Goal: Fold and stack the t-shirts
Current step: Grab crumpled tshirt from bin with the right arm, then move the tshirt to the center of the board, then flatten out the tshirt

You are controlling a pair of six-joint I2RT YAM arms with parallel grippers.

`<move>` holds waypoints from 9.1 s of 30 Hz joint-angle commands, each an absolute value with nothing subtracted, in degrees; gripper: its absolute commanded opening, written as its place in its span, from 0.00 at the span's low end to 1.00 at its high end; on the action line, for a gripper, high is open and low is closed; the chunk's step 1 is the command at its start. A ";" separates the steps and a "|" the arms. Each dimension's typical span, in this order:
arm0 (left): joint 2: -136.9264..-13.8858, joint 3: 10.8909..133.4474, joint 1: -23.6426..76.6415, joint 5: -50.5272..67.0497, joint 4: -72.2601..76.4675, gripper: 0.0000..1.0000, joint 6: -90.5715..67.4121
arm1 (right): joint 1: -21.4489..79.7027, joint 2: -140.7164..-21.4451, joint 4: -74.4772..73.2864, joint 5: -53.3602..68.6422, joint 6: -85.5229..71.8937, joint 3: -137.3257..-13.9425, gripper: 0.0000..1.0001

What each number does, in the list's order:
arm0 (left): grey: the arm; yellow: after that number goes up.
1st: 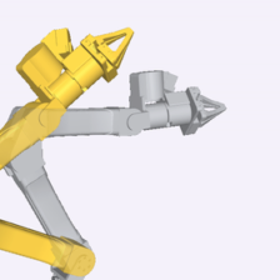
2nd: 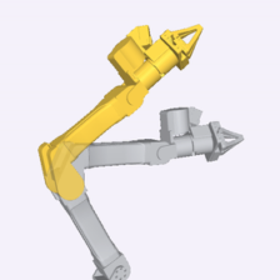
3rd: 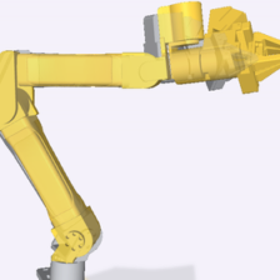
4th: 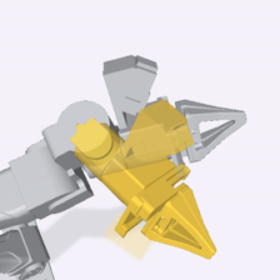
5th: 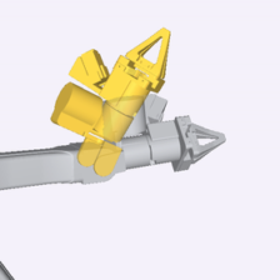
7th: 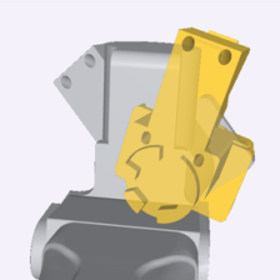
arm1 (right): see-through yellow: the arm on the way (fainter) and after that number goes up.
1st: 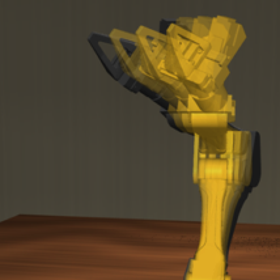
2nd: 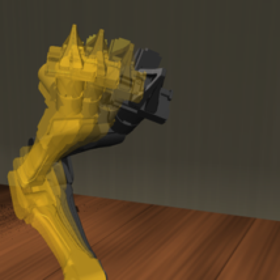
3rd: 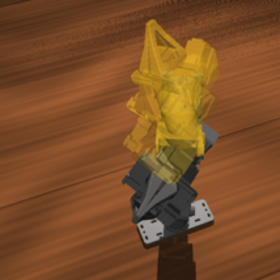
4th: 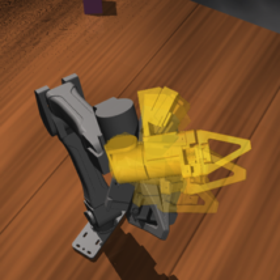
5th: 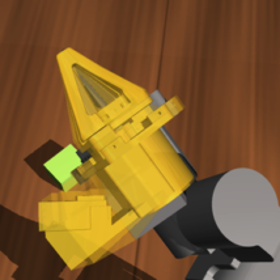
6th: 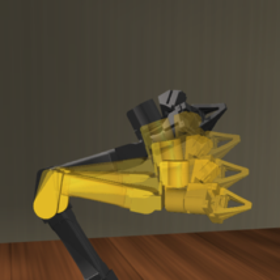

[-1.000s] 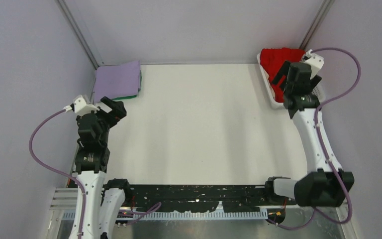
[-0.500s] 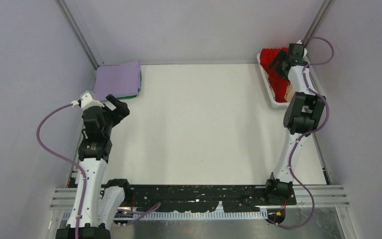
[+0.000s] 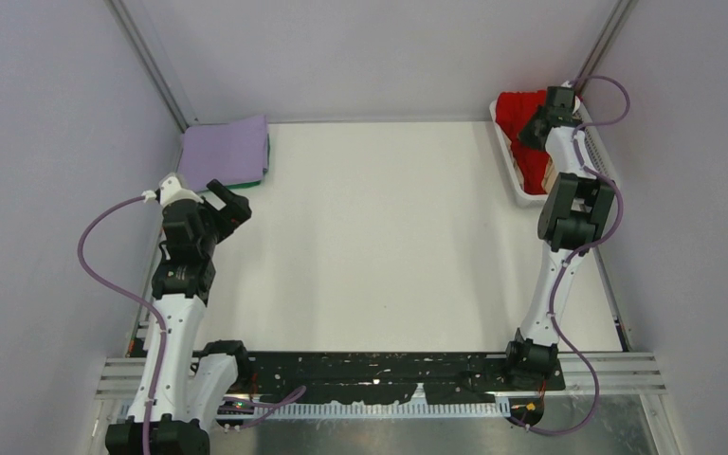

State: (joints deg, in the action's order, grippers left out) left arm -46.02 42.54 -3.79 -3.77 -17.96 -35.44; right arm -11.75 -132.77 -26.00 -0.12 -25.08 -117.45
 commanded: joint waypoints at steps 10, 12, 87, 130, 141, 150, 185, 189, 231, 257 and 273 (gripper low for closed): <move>-44.44 42.27 -3.80 3.61 -13.29 0.99 -36.45 | -10.98 -102.78 -20.32 -0.05 -15.48 -119.90 0.05; -44.07 41.95 -3.80 3.94 -12.85 0.99 -36.69 | -10.57 -99.23 -19.16 2.84 -14.18 -120.37 0.05; -121.39 92.57 13.18 7.32 -41.87 0.00 -38.41 | 27.71 -55.78 -13.15 4.79 -13.87 -36.39 0.98; -70.02 78.18 16.67 10.45 -22.28 0.00 -31.84 | 40.74 -57.56 -14.02 -28.26 4.98 -62.46 0.05; -46.11 80.82 19.76 8.68 -17.96 0.00 -25.28 | 40.78 -44.78 -23.09 4.31 4.93 -78.80 0.05; -42.24 71.96 19.81 4.44 -19.83 0.00 -27.23 | 40.77 -45.30 -28.40 -2.51 0.61 -76.61 0.05; -90.39 68.89 35.17 17.14 -23.15 1.00 -35.17 | 16.44 -57.85 -22.68 -17.03 -27.57 -40.16 0.95; -96.40 72.54 40.66 18.96 -21.75 1.00 -36.36 | 12.62 -51.37 -22.86 -14.03 -30.37 -33.01 0.95; -111.49 89.21 48.93 -2.29 -34.13 0.00 -35.75 | 12.15 -47.59 -20.80 -12.18 -28.43 -26.54 0.99; -77.81 63.77 32.23 -16.53 -36.00 0.00 -32.53 | 26.39 -69.35 -25.28 -16.53 -33.04 -35.19 0.66; -78.30 65.53 30.73 -17.48 -35.83 0.00 -30.77 | 26.64 -76.14 -21.79 -11.48 -33.21 -35.93 0.38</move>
State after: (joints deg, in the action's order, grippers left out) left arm -79.48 63.94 31.62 -15.57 -36.07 -32.01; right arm 26.24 -74.39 -23.90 -14.85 -32.64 -34.28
